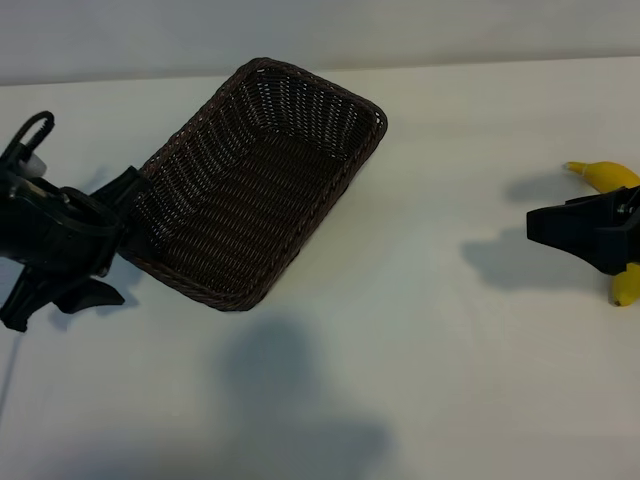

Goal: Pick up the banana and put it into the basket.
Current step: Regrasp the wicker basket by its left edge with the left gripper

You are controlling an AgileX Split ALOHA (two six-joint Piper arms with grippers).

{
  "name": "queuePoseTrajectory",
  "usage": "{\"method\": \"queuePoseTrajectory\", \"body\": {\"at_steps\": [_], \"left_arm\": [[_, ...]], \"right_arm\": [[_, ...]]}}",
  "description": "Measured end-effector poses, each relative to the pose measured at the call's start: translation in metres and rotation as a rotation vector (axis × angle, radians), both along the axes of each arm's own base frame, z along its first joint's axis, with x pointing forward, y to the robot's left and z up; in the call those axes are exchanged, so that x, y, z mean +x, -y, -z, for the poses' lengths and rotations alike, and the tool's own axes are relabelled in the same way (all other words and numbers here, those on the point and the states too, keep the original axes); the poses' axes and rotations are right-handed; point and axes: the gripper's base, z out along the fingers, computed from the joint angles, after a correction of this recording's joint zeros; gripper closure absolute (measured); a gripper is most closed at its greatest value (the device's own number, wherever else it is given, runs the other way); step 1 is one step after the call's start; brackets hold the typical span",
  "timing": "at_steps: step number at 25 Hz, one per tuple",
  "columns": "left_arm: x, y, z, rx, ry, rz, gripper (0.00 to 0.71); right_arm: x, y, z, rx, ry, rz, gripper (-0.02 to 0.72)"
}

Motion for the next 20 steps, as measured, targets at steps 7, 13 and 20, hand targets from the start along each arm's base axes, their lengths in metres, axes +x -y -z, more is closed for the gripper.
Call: {"method": "queuePoseTrajectory", "body": {"at_steps": [7, 13, 20], "left_arm": [[0.006, 0.0, 0.008, -0.001, -0.009, -0.039, 0.172], [0.012, 0.001, 0.018, -0.004, -0.017, -0.077, 0.172], [0.018, 0.003, 0.03, -0.019, -0.032, -0.109, 0.172]], "right_arm": [[0.0, 0.0, 0.0, 0.0, 0.0, 0.0, 0.144], [0.0, 0.0, 0.0, 0.0, 0.0, 0.0, 0.144], [0.0, 0.0, 0.0, 0.0, 0.0, 0.0, 0.144]]}}
